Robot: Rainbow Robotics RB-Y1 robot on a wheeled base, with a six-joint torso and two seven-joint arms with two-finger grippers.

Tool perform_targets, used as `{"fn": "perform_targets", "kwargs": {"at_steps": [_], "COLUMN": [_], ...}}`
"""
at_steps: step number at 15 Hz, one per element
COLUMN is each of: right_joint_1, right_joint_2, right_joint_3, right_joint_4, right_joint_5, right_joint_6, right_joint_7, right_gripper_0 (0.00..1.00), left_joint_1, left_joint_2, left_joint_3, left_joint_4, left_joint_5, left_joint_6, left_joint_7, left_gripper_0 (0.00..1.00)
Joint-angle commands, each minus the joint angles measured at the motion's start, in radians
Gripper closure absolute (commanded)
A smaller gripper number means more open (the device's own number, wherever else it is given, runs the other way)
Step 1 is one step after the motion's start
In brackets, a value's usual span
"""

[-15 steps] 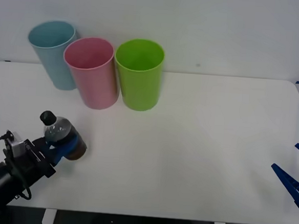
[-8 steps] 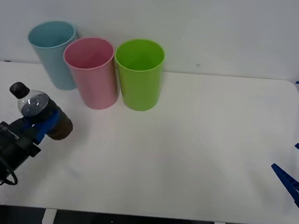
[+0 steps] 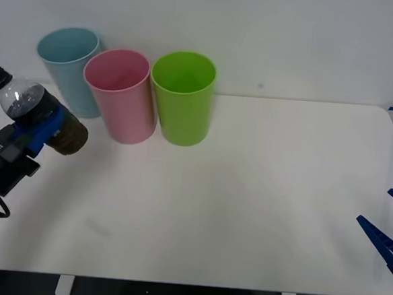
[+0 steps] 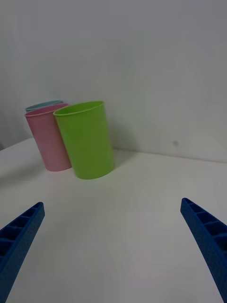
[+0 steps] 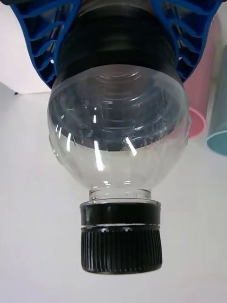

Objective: Grasp the object on the table and drop it into the matching bin: aluminum can to the light blue bin, PET bottle to the pink bin.

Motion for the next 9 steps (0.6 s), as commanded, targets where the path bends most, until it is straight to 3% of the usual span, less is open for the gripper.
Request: {"fn": "perform_targets", "kwargs": {"at_steps": [1,5,9], "right_joint_1": [0.0,0.0,0.0], "right_joint_2": [0.0,0.0,0.0], "right_joint_3": [0.0,0.0,0.0], "right_joint_4": [0.0,0.0,0.0], "right_joint_5": [0.0,0.0,0.0], "right_joint_6": [0.0,0.0,0.0], "right_joint_7": [0.0,0.0,0.0], "right_gripper_0": [0.0,0.0,0.0], "left_joint_1": [-0.027,-0.096,-0.198], "left_joint_2": [0.008,0.057,0.116], "left_joint_3": [0.011,-0.001,-0.021], "left_joint_4": [-0.023,-0.024,0.002], "left_joint_5": [-0.002,-0.005,-0.101], "left_joint_6": [0.021,0.102,0.154], "left_joint_7": [0.017,0.037,0.144], "left_gripper_0": [1.0,1.0,0.99]}}
